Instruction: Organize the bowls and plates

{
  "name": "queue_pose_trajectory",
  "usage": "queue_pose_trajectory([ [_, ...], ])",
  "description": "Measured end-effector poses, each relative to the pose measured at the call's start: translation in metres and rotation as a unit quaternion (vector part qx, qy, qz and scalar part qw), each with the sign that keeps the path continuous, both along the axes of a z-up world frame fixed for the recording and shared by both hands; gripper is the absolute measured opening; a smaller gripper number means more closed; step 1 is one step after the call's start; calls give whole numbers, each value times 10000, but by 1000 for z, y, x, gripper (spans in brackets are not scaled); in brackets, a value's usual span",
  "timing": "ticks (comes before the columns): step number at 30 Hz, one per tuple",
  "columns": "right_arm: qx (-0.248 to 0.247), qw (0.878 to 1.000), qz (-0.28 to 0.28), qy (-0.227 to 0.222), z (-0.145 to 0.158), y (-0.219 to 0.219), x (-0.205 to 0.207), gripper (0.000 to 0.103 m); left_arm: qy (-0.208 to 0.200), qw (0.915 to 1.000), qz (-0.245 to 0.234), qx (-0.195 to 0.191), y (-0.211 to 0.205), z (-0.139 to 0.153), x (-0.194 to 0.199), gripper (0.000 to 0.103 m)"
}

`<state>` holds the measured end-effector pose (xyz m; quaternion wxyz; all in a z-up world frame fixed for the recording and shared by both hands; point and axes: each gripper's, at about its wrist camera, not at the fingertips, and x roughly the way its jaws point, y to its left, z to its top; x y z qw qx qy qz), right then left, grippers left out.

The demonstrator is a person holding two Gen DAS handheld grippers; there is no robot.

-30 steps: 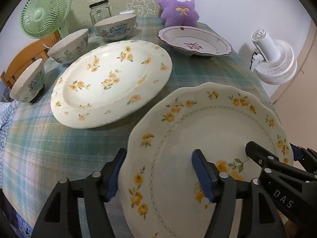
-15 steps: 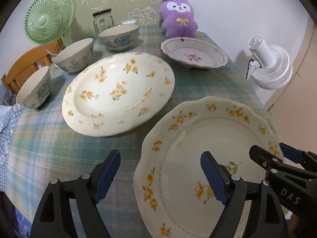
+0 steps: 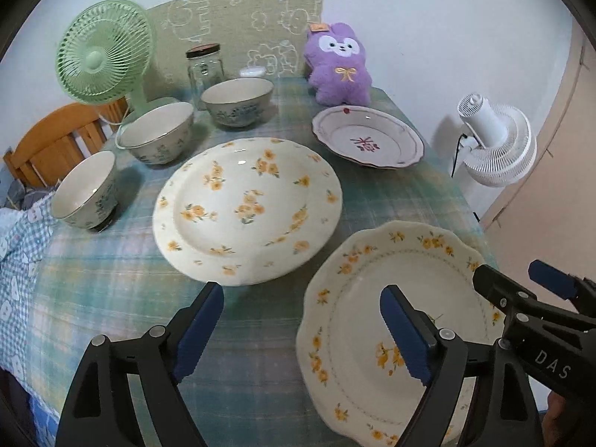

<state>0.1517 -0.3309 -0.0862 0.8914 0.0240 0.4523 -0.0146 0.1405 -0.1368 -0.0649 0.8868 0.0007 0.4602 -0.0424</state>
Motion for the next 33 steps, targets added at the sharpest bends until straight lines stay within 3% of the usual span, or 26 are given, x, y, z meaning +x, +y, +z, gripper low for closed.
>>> queue_pose_trajectory([
  [5,2,9999,62,-135,13,15,-4,85,-87,9997,104,213,11,11,-2,90],
  [15,-130,9993,180,-288,31,54,-6,85,-204,9993,159,275,44,25,-1,90],
  [33,-77,9991,273,-302,39,111,13,85,-325,9986,138,391,96,35,21,88],
])
